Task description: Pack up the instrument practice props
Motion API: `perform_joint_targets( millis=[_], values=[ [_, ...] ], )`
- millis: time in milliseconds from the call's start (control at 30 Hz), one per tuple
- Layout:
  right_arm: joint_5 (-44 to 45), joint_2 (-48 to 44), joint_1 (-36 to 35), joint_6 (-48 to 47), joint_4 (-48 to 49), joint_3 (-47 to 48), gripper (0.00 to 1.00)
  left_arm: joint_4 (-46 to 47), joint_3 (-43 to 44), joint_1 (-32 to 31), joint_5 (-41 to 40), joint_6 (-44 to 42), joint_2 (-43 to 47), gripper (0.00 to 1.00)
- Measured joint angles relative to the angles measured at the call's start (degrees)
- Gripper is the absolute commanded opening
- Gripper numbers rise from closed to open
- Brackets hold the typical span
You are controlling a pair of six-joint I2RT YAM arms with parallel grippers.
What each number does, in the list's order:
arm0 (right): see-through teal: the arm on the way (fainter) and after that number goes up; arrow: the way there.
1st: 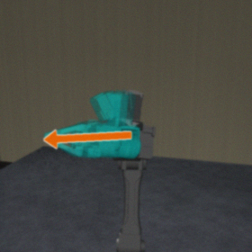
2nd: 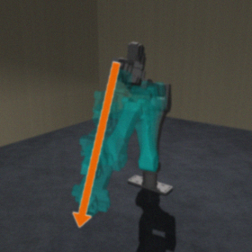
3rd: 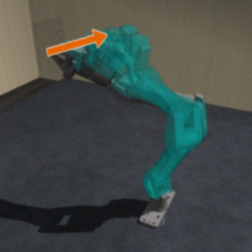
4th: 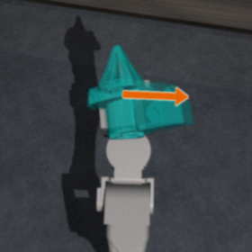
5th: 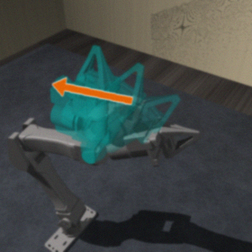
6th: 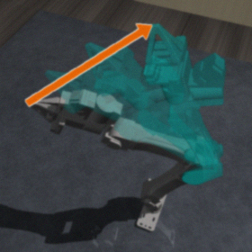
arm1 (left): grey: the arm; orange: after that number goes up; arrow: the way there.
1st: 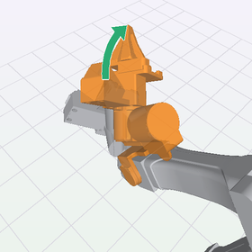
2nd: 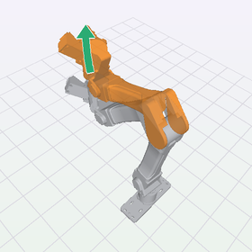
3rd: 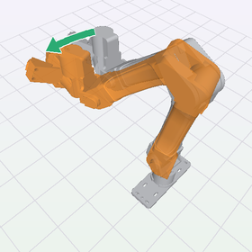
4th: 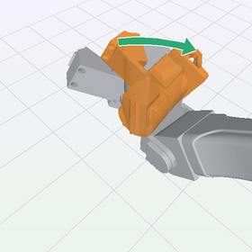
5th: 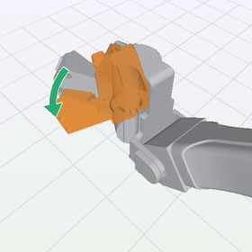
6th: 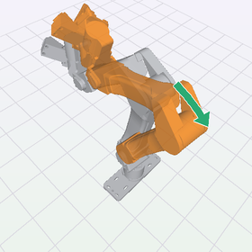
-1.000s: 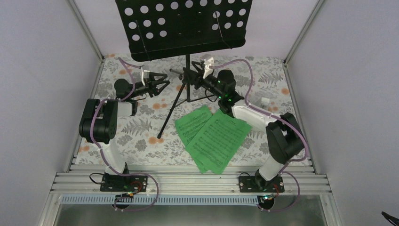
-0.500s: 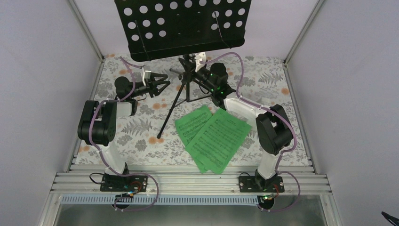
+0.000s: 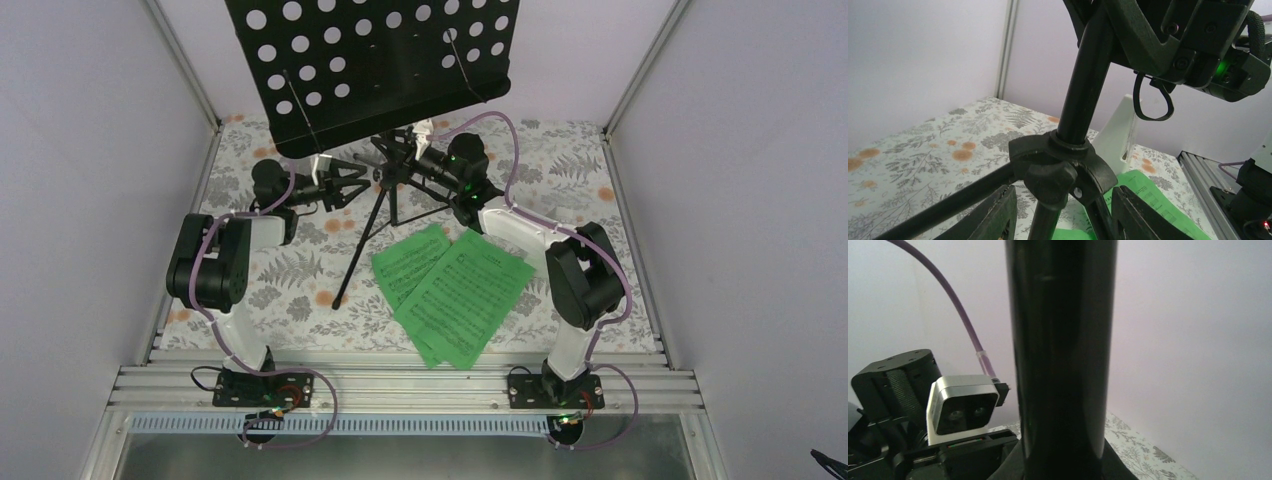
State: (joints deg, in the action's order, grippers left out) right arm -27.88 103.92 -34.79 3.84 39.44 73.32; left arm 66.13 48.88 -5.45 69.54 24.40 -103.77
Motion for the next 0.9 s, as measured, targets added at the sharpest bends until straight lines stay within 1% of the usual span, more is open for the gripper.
perform_joint_targets(
  millis=[133,300,467,667,700,833,900],
  values=[
    [-1.2,0.0,0.0,0.2,0.1,0.0,0.04,-0.7,1.6,-0.7,1.1,0.0,-0.1,0.47],
    [-1.6,0.0,0.0,0.3,0.1,0.0,0.04,-0.7,3.2,-1.9,1.8,0.0,-1.0,0.4],
    [-1.7,0.0,0.0,0.3,0.1,0.0,0.04,-0.5,5.0,-2.3,1.9,0.6,-2.9,0.37],
    [-2.3,0.0,0.0,0.3,0.2,-0.1,0.04,2.9,5.9,-2.9,1.9,4.3,-5.9,0.39],
    [-2.4,0.0,0.0,0.4,0.2,-0.1,0.04,3.5,5.9,-2.9,1.9,5.0,-6.0,0.37],
    [-2.5,0.0,0.0,0.4,0.3,-0.1,0.04,5.6,6.0,-3.0,2.1,7.5,-6.6,0.21],
    [-2.6,0.0,0.0,0.5,0.3,-0.1,0.04,6.7,6.0,-3.0,2.0,9.0,-7.0,0.16]
  ],
)
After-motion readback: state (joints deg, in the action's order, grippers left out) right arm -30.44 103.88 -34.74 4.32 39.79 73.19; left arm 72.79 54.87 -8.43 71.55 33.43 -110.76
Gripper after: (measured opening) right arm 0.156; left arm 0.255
